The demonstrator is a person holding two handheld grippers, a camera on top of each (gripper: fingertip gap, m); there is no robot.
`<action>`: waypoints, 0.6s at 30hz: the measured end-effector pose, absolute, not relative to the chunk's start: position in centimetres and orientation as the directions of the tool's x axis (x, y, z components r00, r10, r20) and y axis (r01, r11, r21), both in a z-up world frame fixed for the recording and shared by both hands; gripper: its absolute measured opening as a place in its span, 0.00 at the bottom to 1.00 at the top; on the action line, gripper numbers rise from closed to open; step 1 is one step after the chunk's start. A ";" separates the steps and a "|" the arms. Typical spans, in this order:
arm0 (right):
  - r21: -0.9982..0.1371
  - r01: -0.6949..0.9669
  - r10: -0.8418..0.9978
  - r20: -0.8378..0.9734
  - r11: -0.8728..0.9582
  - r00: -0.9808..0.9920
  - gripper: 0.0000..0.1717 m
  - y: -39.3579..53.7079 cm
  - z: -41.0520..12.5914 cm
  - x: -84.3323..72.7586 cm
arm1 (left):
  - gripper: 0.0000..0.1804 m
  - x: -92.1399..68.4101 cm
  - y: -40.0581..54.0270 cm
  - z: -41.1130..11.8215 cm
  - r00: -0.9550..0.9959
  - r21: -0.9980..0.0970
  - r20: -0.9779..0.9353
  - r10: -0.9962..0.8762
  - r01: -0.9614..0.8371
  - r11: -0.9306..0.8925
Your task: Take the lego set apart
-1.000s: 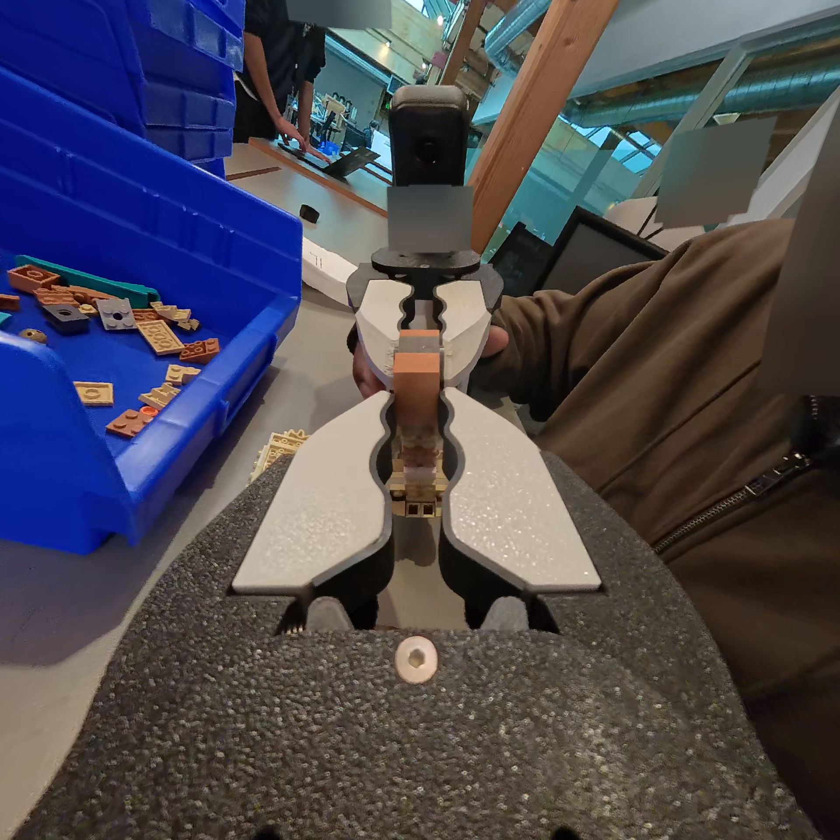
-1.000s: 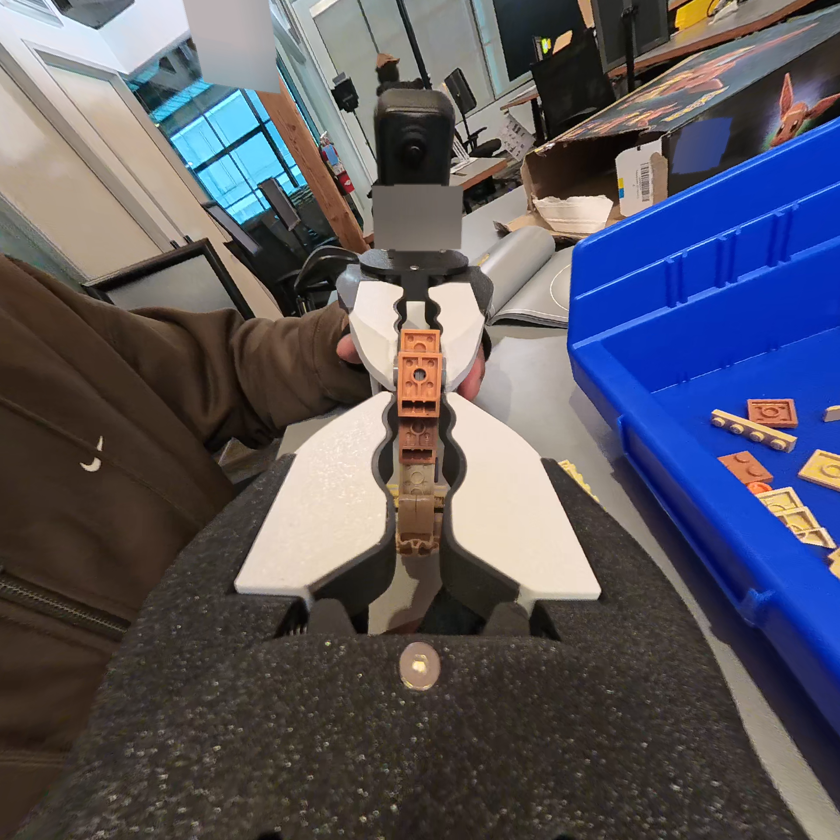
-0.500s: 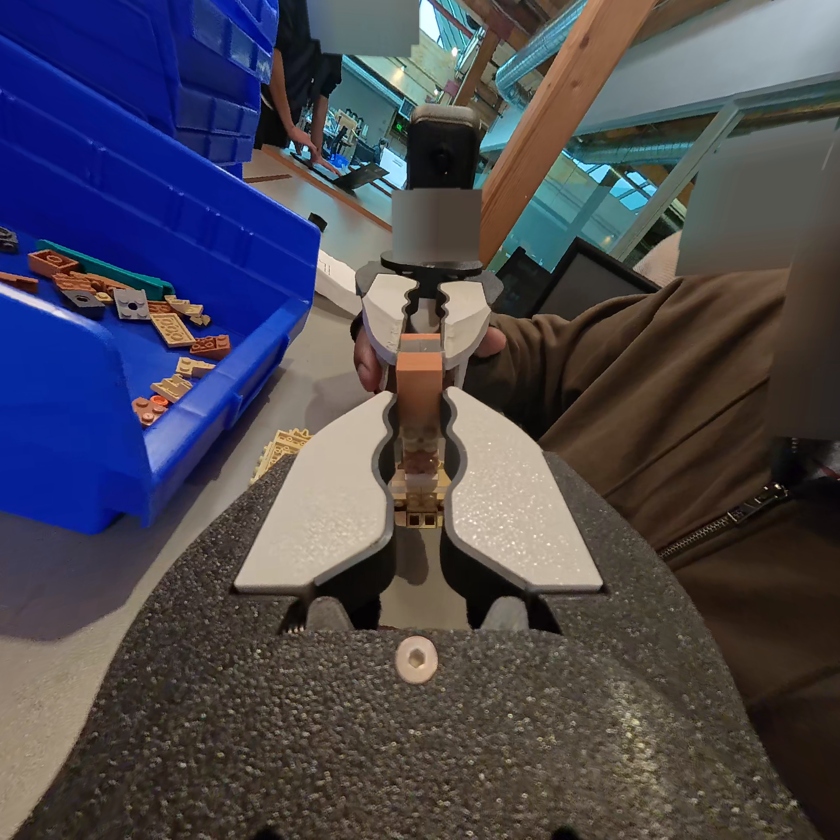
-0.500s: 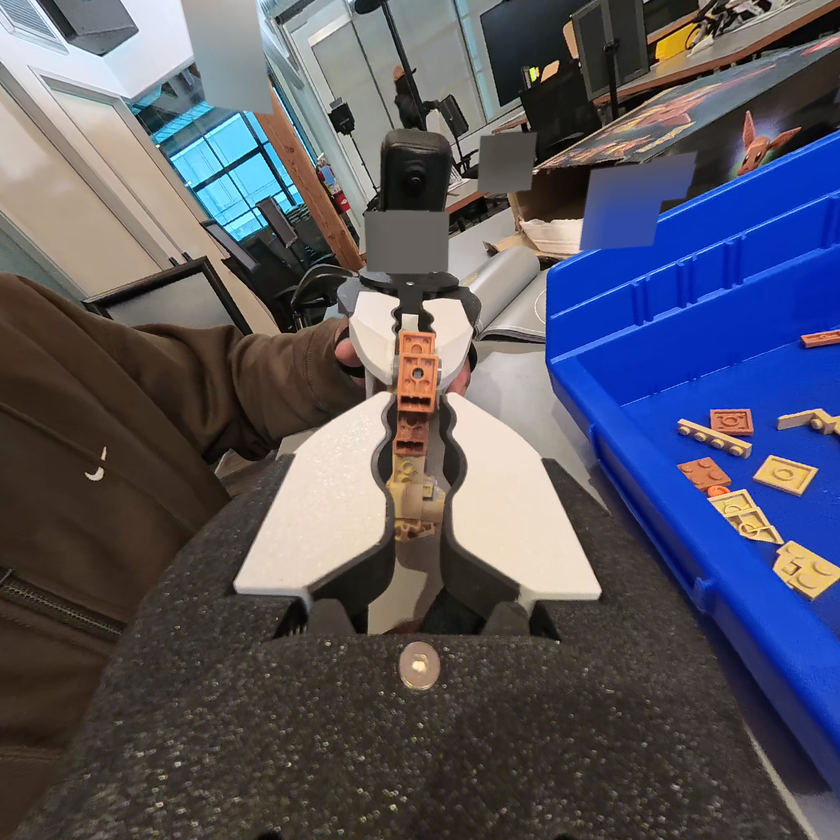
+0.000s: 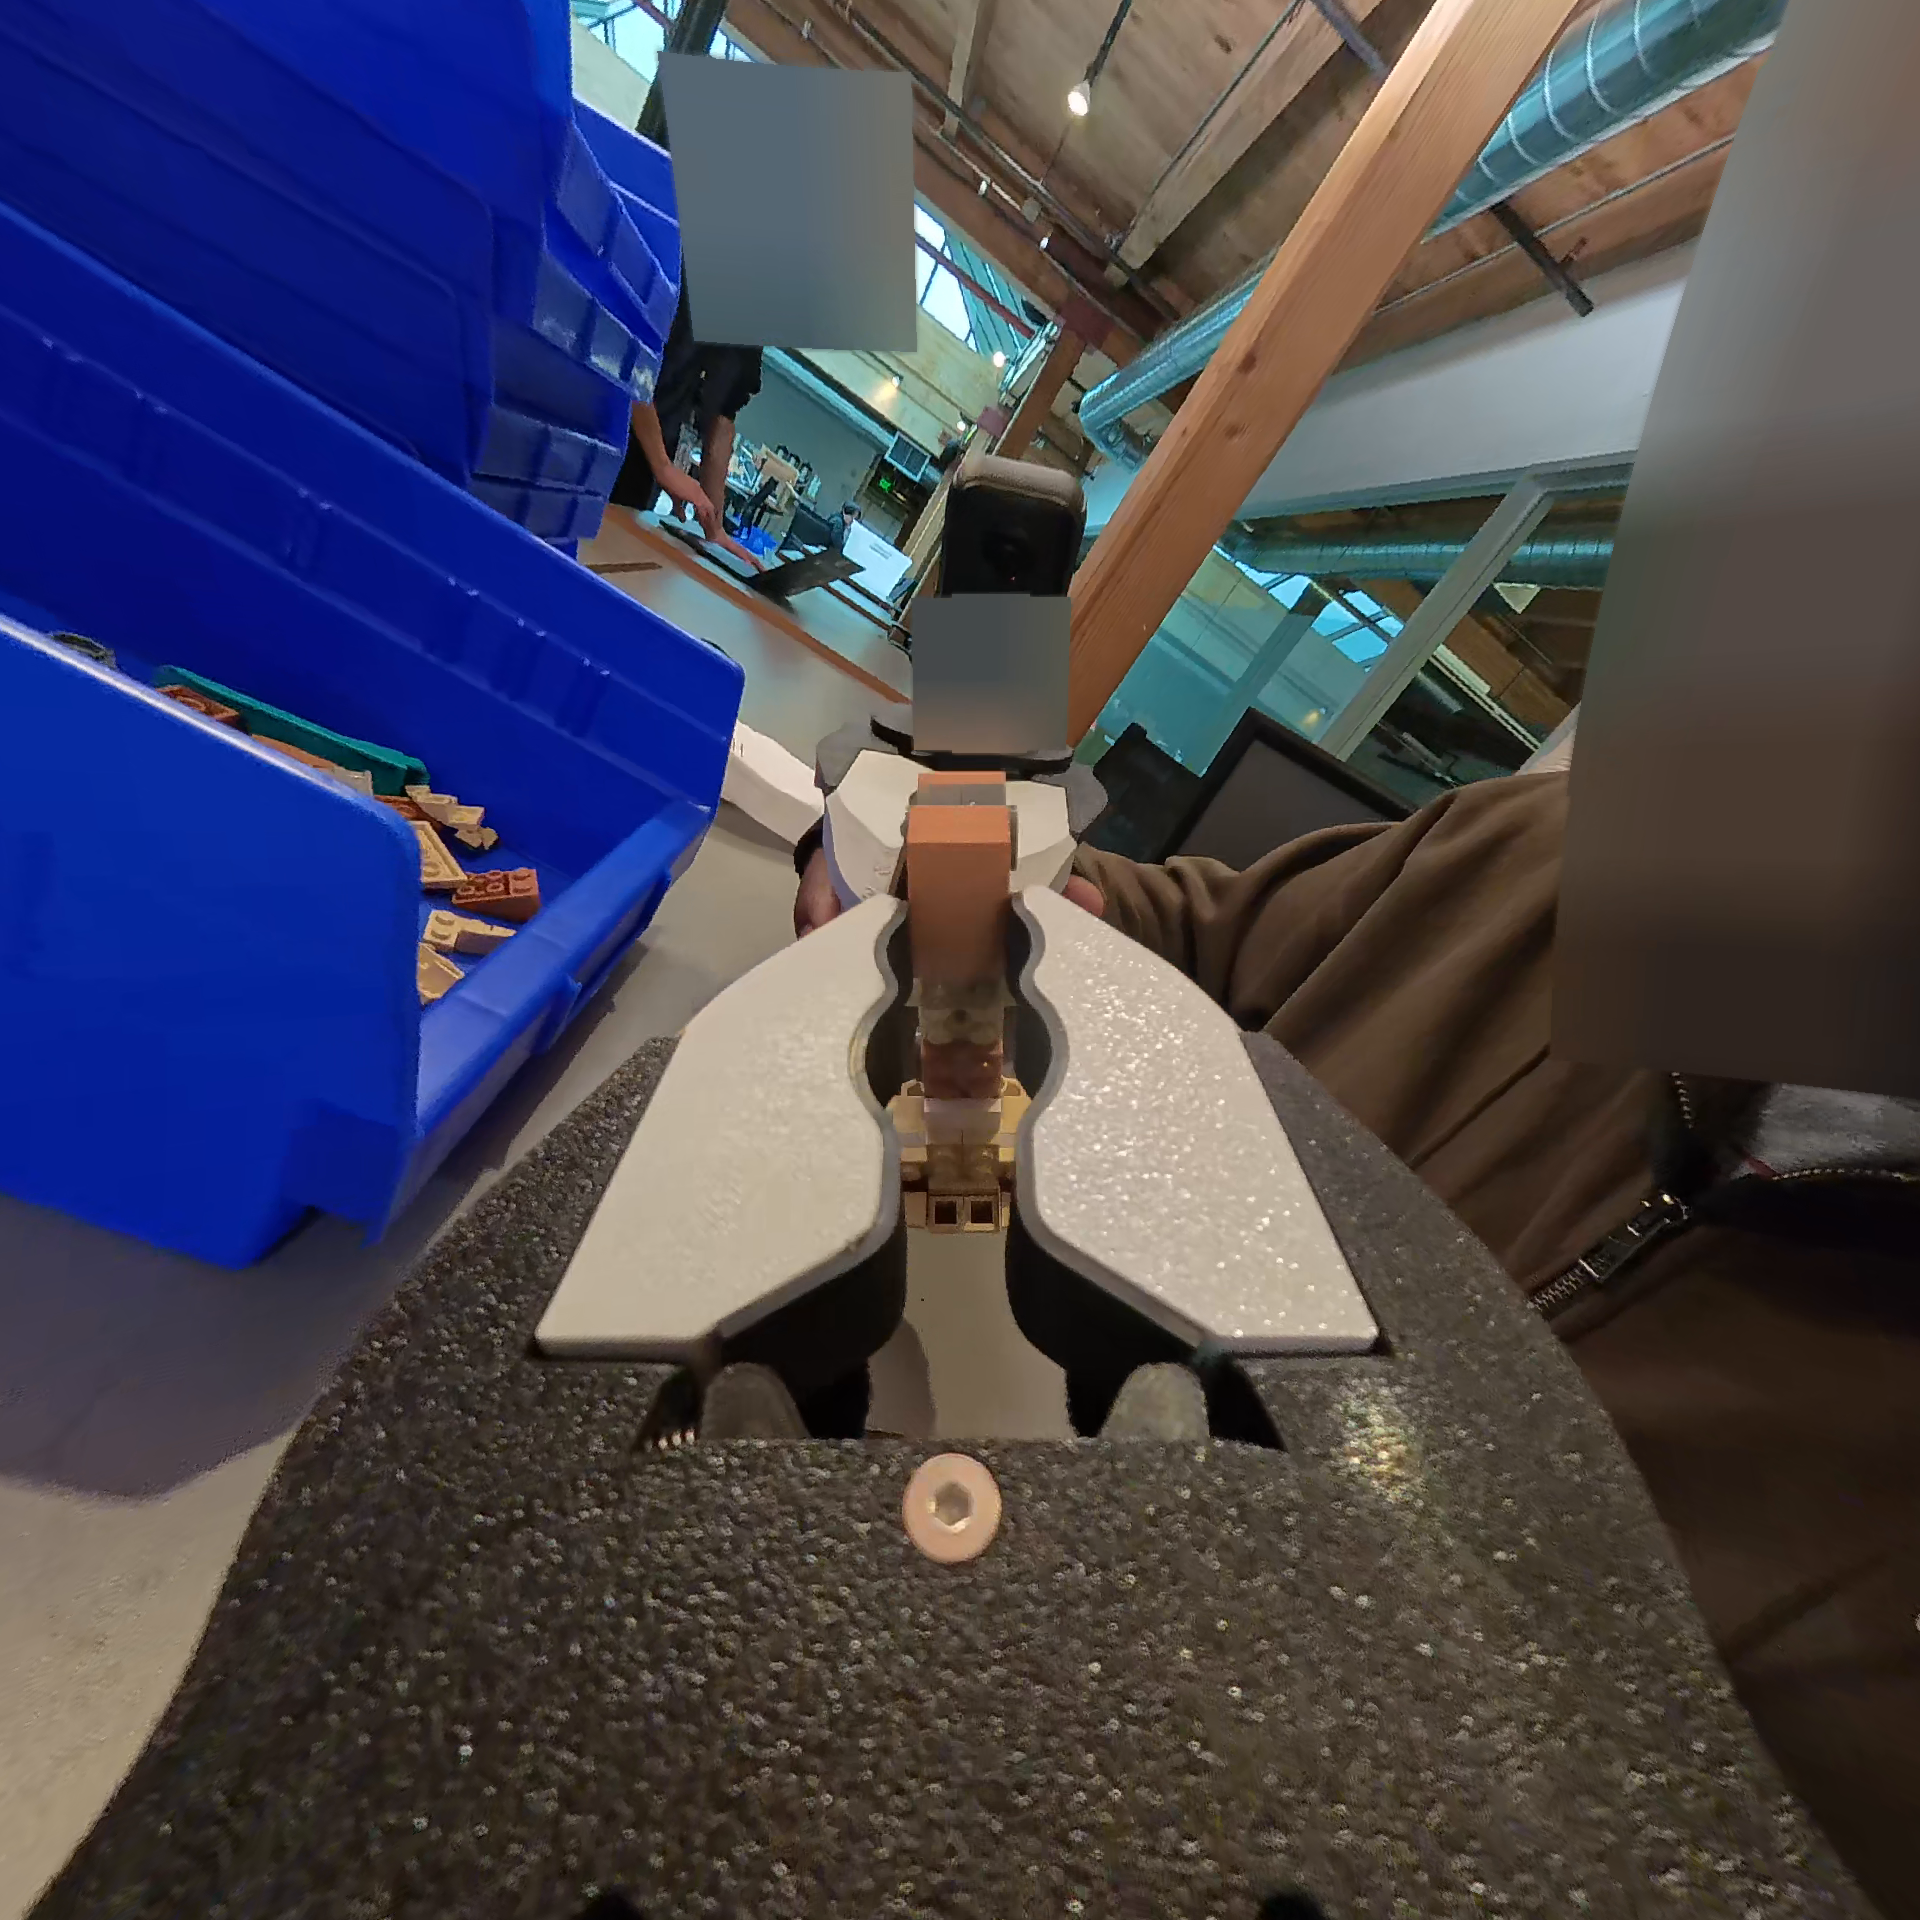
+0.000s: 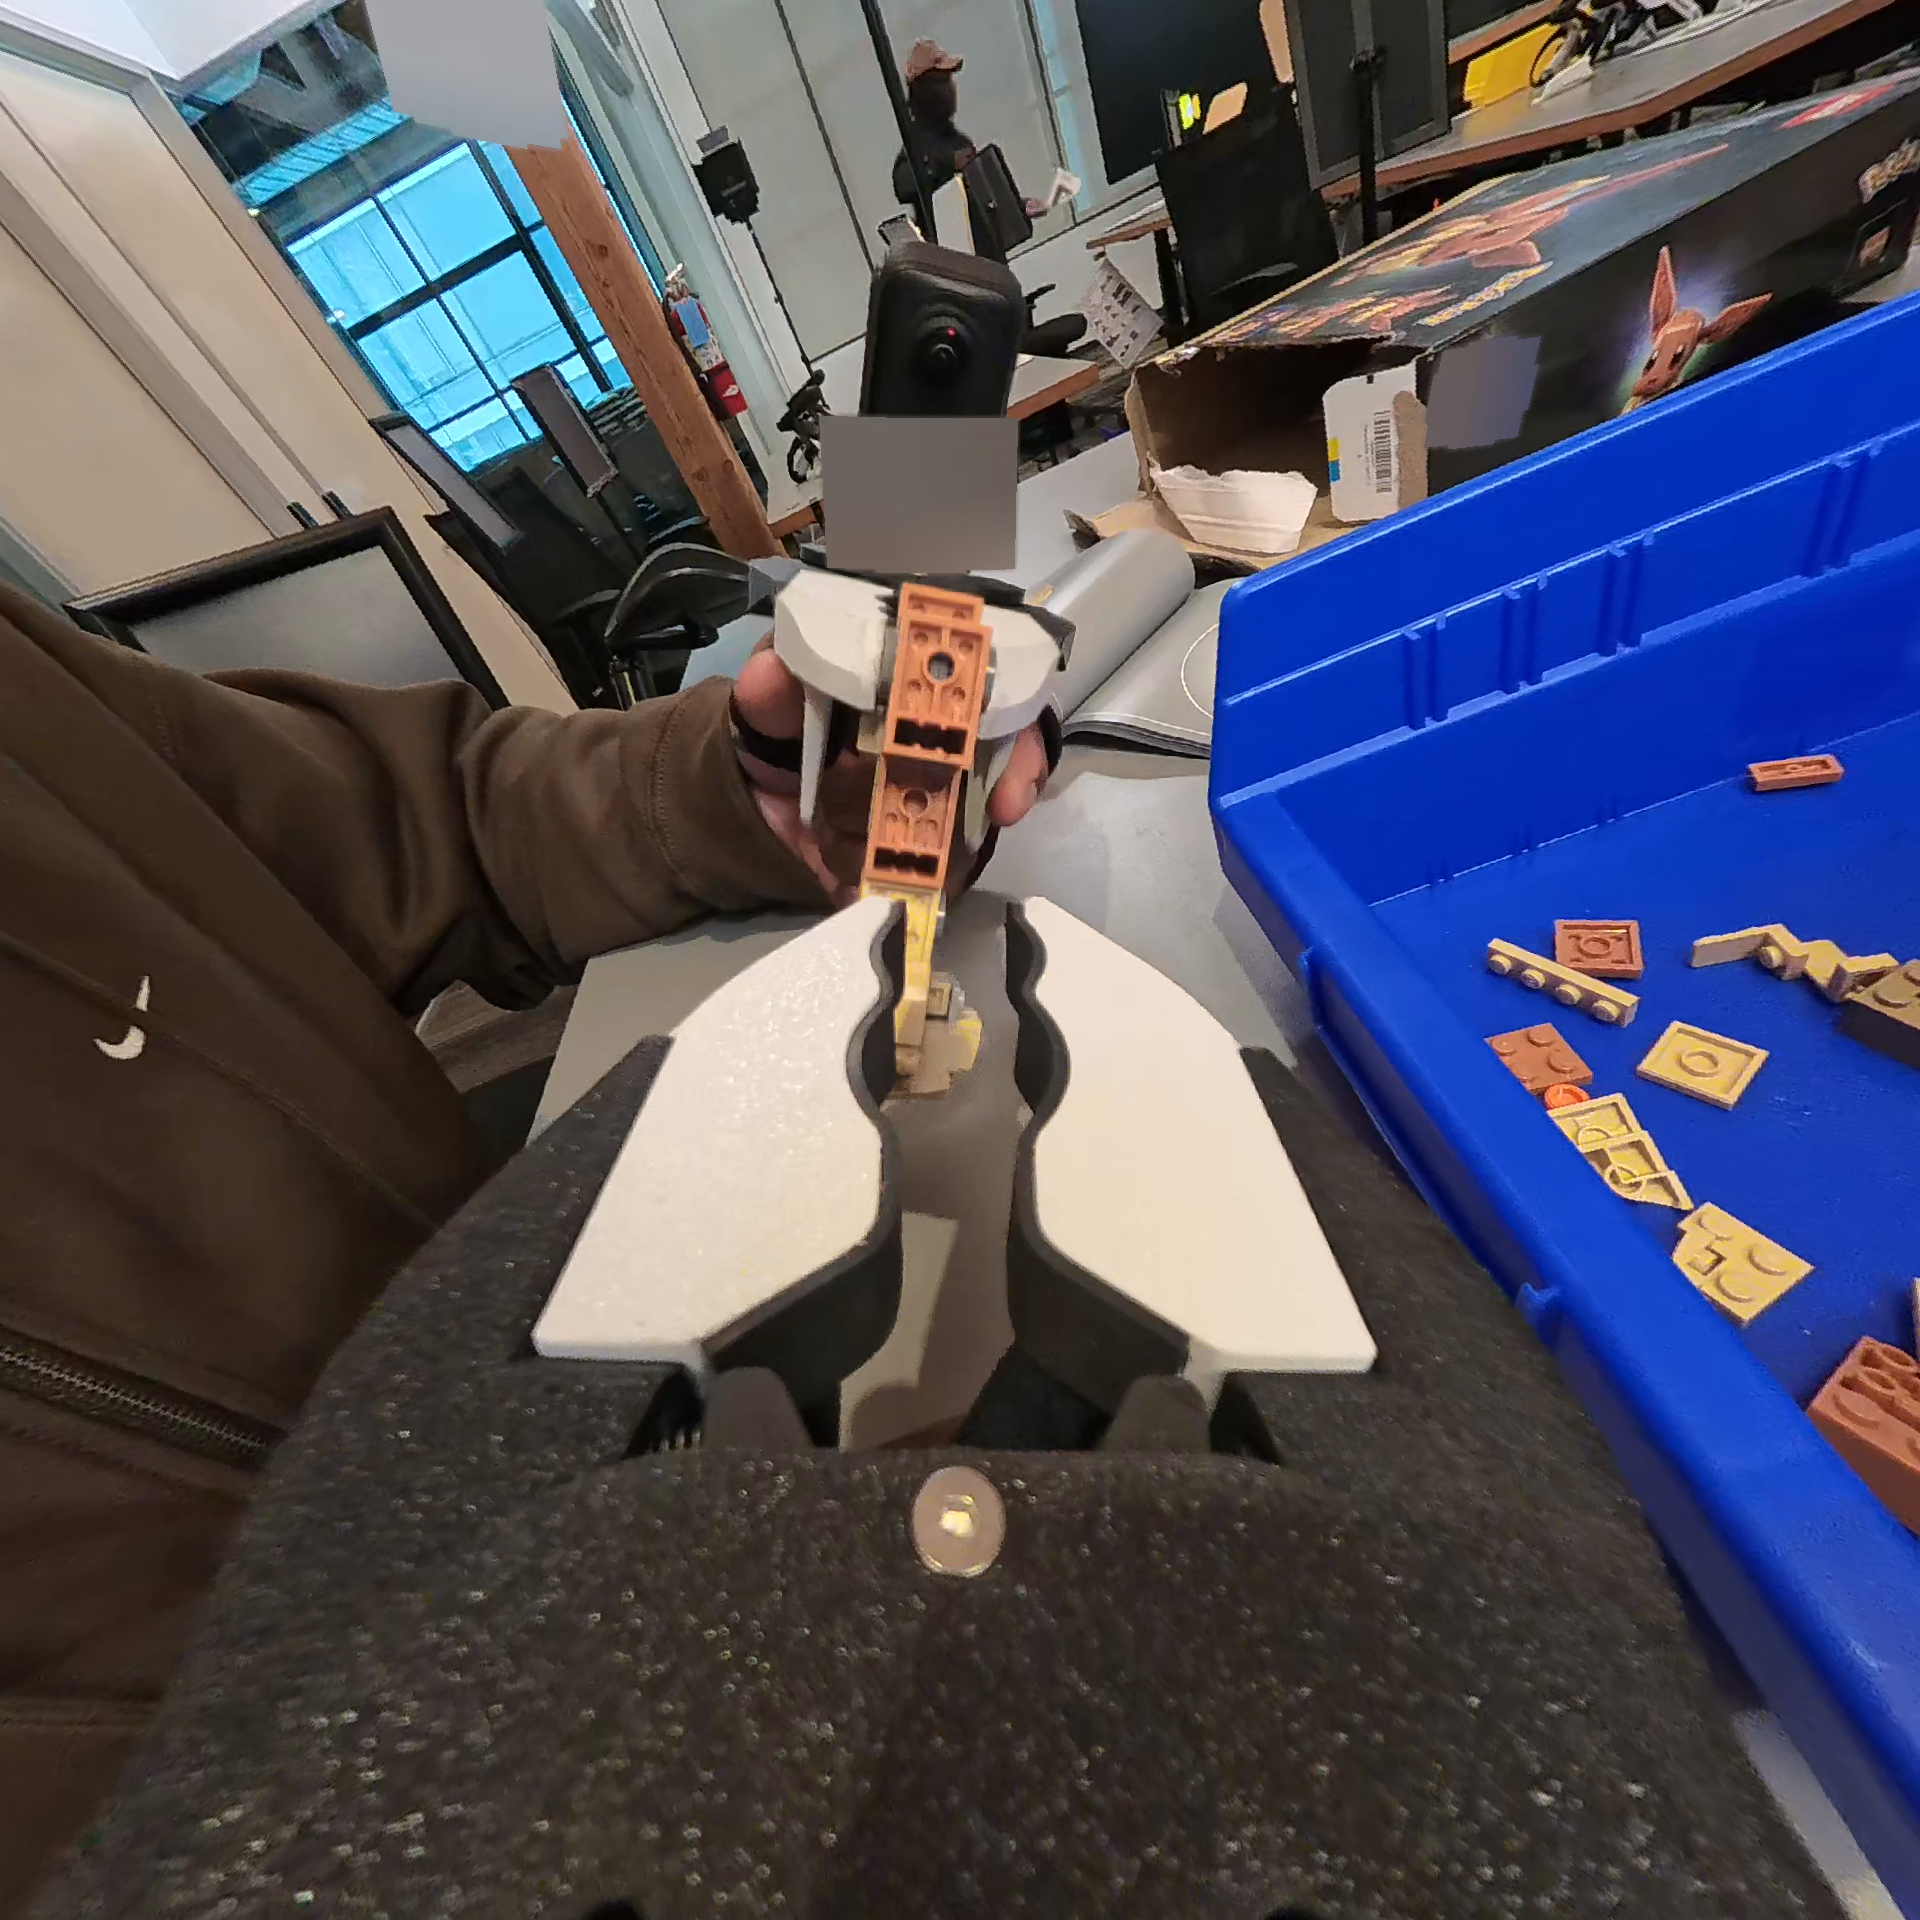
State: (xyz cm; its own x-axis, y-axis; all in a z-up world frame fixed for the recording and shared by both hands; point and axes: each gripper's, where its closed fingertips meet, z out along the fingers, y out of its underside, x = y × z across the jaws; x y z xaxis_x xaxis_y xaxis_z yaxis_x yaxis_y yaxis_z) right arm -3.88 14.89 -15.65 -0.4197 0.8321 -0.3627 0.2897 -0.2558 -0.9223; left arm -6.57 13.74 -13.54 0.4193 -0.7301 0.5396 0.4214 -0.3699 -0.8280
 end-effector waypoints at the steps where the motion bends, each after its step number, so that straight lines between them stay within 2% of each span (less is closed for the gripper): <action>1: -0.923 0.291 0.834 -0.360 -0.252 -0.419 0.10 14.9 -15.7 -3.9 | 0.09 -6.7 13.8 -13.4 0.421 -0.829 0.536 -0.732 0.428 -0.361; 12: -0.929 0.297 0.842 -0.336 -0.223 -0.421 0.10 14.7 -16.0 -3.8 | 0.09 -7.4 13.7 -12.5 0.433 -0.830 0.517 -0.738 0.463 -0.310; 18: -0.941 0.269 0.845 -0.309 -0.204 -0.437 0.13 14.2 -15.7 -3.8 | 0.09 -5.8 13.6 -13.7 0.522 -0.906 0.416 -0.744 0.306 -0.292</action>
State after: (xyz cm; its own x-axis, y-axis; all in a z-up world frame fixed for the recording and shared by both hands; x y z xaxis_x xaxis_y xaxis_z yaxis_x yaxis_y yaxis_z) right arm -3.80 14.24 -15.70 -0.4371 0.8449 -0.3085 0.2692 -0.2044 -0.9411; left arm -5.75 13.61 -13.75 0.5221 -0.7443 0.4163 0.3059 -0.2923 -0.9061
